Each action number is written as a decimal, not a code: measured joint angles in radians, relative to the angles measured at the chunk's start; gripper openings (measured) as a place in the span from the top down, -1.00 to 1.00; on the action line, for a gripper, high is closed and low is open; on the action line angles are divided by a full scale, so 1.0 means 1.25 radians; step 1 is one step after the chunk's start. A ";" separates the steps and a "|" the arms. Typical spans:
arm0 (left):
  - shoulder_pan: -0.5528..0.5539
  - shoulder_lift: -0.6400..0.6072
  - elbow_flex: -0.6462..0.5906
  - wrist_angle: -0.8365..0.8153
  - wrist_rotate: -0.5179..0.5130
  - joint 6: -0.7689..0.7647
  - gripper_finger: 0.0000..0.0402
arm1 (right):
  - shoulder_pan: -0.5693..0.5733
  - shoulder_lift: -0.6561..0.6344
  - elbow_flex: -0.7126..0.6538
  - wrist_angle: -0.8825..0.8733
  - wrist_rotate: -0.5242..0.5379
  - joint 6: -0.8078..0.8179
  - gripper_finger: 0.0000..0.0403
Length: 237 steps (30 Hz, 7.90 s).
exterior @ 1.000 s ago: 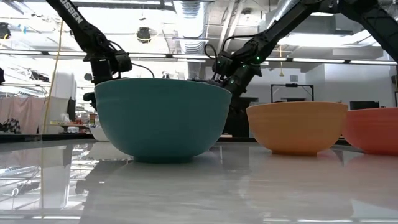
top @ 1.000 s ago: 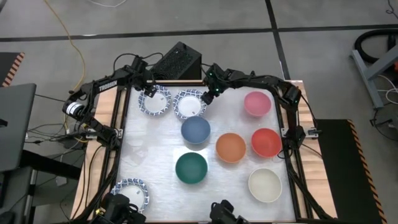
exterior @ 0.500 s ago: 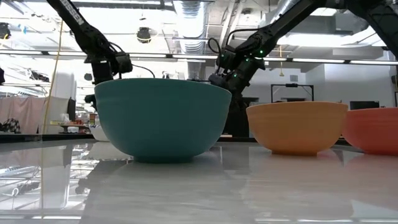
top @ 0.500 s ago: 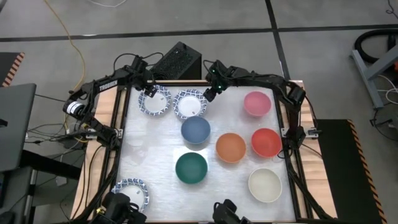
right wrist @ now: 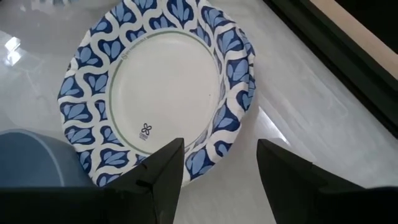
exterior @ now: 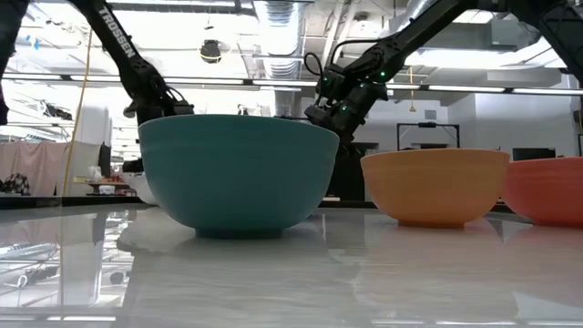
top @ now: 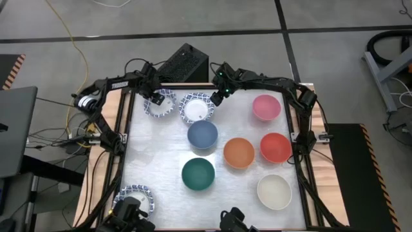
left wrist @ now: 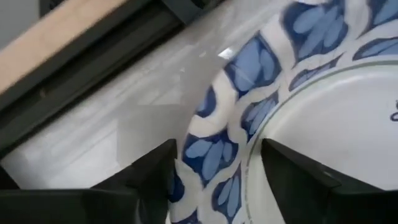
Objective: Nest bowls inside each other
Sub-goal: Stack the white bowl on top of the other white bowl
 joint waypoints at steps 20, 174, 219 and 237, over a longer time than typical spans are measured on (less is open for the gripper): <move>0.000 -0.066 0.000 -0.065 0.044 -0.069 0.99 | 0.000 0.000 0.000 0.008 0.001 0.065 -0.11; -0.159 -0.455 0.000 0.068 0.053 0.045 -0.44 | -0.055 0.197 0.382 -0.279 -0.167 0.128 0.98; -0.158 -0.461 0.000 0.042 0.094 0.029 -0.44 | -0.093 0.223 0.419 -0.372 -0.216 0.023 0.09; -0.158 -0.502 0.000 0.041 0.074 0.023 -0.44 | -0.019 0.146 0.347 -0.454 -0.106 -0.127 0.91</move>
